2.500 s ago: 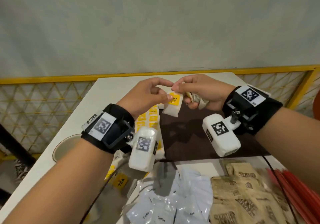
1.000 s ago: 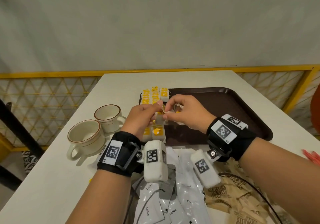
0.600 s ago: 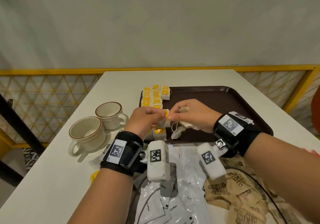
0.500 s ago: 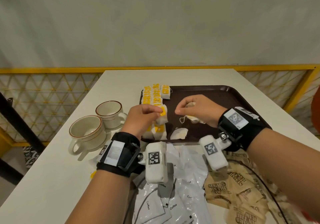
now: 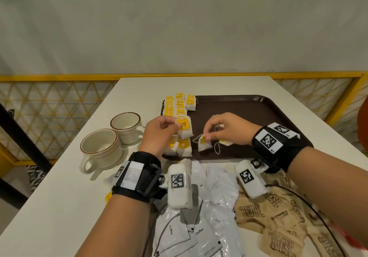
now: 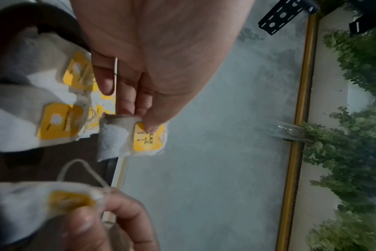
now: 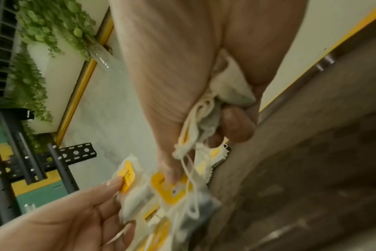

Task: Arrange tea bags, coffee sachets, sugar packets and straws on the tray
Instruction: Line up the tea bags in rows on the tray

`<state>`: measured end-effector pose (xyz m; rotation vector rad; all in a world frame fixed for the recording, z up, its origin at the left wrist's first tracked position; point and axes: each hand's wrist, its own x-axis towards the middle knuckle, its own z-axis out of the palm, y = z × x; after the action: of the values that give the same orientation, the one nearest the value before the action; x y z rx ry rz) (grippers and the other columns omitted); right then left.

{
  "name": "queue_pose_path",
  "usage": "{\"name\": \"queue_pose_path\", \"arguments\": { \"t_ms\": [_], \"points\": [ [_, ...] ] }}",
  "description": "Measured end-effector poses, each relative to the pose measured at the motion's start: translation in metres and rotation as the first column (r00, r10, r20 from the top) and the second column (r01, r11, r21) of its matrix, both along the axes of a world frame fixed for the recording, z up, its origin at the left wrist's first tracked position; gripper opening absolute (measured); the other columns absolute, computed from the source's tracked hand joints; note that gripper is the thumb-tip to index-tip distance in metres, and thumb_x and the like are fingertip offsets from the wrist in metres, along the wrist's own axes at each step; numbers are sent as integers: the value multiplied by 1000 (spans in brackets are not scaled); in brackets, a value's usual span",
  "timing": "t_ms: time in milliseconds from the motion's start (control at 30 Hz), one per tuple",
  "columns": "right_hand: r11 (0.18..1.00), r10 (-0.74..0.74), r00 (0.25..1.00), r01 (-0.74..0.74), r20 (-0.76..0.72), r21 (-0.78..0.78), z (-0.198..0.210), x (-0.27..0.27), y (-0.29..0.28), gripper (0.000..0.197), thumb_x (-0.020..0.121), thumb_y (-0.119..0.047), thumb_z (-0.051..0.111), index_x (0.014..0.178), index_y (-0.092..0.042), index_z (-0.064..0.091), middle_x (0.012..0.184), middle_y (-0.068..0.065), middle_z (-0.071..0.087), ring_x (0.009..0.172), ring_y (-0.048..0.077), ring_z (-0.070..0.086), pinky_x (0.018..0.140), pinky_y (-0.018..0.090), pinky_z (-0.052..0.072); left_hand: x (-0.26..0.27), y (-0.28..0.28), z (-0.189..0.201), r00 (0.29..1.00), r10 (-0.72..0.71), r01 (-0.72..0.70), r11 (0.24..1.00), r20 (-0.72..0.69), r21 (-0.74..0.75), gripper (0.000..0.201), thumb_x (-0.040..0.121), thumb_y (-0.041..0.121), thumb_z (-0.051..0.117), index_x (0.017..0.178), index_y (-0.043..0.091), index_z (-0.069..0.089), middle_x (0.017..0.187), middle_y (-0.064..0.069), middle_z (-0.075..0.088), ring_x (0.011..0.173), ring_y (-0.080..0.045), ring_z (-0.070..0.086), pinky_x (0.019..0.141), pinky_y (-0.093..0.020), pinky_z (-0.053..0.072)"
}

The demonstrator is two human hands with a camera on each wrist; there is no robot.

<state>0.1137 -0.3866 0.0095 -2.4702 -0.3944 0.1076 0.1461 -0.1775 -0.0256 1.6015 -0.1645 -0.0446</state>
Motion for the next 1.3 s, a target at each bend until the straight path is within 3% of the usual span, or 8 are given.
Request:
{"name": "queue_pose_path", "arguments": {
  "t_ms": [167, 333, 567, 700, 800, 1033, 1167, 1300],
  "points": [
    [983, 35, 988, -7, -150, 183, 24, -12, 7, 14, 77, -19, 77, 90, -22, 73, 88, 1, 72, 80, 4, 62, 81, 20, 48, -2, 0, 1, 999, 9, -9, 1000, 52, 9, 10, 85, 9, 67, 84, 18, 69, 94, -7, 72, 84, -15, 65, 72, -23, 47],
    [891, -125, 990, 138, -58, 433, 25, -11, 23, 34, 76, -7, 77, 109, -9, 66, 87, 10, 72, 69, 3, 66, 62, 8, 47, -9, -6, 7, 996, -48, 50, 998, 71, -23, 14, 82, 6, 68, 80, 20, 70, 87, -4, 73, 81, -14, 67, 72, -21, 50],
    [866, -240, 965, 261, -102, 427, 18, -9, 32, 20, 78, -10, 77, 98, -9, 72, 79, -13, 62, 57, -8, 59, 53, 9, 44, -14, -7, 10, 994, -94, 98, 992, 52, -83, 10, 86, 10, 66, 87, 17, 73, 88, -3, 73, 80, -12, 67, 66, -17, 50],
    [861, -260, 952, 304, -163, 408, 20, -9, 33, 10, 80, -17, 76, 89, -14, 71, 74, 0, 66, 58, 10, 56, 46, 20, 43, -16, -8, 13, 992, -118, 121, 990, 42, -70, 14, 91, 13, 59, 91, 20, 72, 82, 3, 72, 74, -6, 65, 64, -14, 48],
    [829, -271, 938, 341, -216, 444, 20, -9, 32, 13, 84, -16, 72, 95, -8, 69, 74, 1, 66, 54, 5, 56, 43, 19, 42, -18, -9, 12, 976, -188, 191, 982, 108, -12, 20, 88, 13, 65, 101, 28, 62, 87, -1, 69, 78, -8, 64, 67, -16, 47],
    [440, -192, 788, 601, -584, 667, 17, -6, 35, 20, 98, -27, 50, 98, -9, 59, 76, 4, 52, 52, 11, 39, 36, 17, 30, -22, -17, 12, 963, -195, 149, 960, 186, 236, 41, 86, -1, 49, 63, 27, 69, 82, 8, 65, 77, -3, 56, 75, -22, 42],
    [414, -230, 757, 645, -612, 642, 12, -9, 39, 26, 102, -30, 43, 105, -10, 59, 90, 10, 55, 61, 17, 52, 44, 23, 41, -31, -27, 15, 982, -184, 172, 965, 44, 198, 26, 86, 25, 58, 68, 15, 74, 91, 1, 71, 94, -7, 59, 80, -21, 40],
    [386, -169, 768, 628, -617, 676, 9, -11, 44, 24, 101, -25, 45, 106, -10, 62, 110, 10, 54, 74, 18, 59, 57, 26, 51, -32, -34, 10, 988, -151, 144, 968, 19, 206, 43, 87, 44, 62, 79, 3, 73, 71, -6, 61, 67, -8, 53, 65, -18, 39]
  ]
}}
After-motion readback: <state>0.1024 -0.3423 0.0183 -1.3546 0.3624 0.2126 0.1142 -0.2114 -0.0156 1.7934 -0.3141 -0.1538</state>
